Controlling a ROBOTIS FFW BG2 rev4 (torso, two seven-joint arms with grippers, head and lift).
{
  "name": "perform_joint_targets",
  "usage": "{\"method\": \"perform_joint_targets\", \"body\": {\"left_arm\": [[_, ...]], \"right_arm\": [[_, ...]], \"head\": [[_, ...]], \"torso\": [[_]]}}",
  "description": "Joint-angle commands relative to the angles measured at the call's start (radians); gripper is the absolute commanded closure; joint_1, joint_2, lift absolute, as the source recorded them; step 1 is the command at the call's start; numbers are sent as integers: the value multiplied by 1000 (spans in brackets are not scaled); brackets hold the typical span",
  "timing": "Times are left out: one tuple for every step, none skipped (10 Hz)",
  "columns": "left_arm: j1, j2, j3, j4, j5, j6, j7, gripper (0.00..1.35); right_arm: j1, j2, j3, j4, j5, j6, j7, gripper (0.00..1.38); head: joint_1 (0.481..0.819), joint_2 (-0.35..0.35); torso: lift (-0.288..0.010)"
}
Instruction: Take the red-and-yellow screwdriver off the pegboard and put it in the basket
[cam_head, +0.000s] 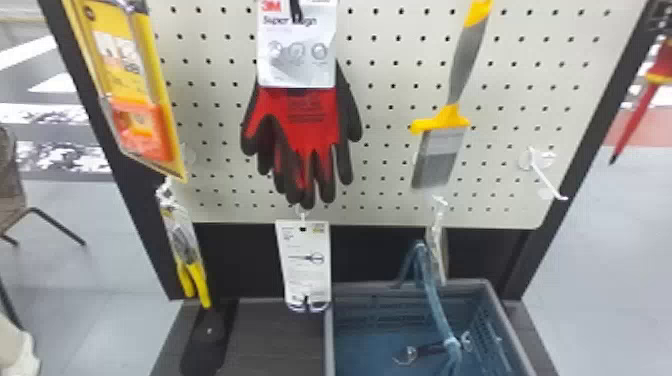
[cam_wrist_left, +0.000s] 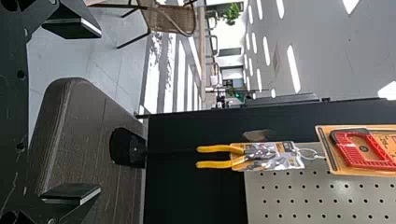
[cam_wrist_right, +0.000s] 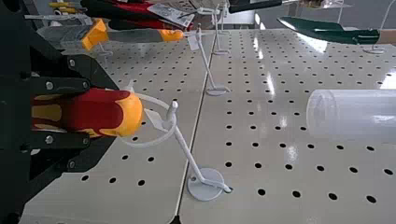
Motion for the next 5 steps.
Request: {"method": "perform_joint_targets", "body": {"left_arm": [[2,2,0,0,0,-1,0,137],[2,2,0,0,0,-1,0,137],[2,2,2,0,0,-1,0,137],[4,2,2,0,2,-1,0,137],[4,2,2,0,2,-3,0,137]], "right_arm": [[-10,-1,-7,-8,0,-4,0,1067],[-17,-3,-7,-10,0,-4,-2,1067],[-21,-3,-7,-15,0,-4,-3,1067],[-23,-6,-7,-25,0,-4,-6,1067],[-23,-9,-7,-28,-4,-4,-8,1067]], "head": [[549,0],[549,0],[549,0],[549,0],[549,0]], "torso": [[-100],[-100],[-100],[-100],[-100]]}}
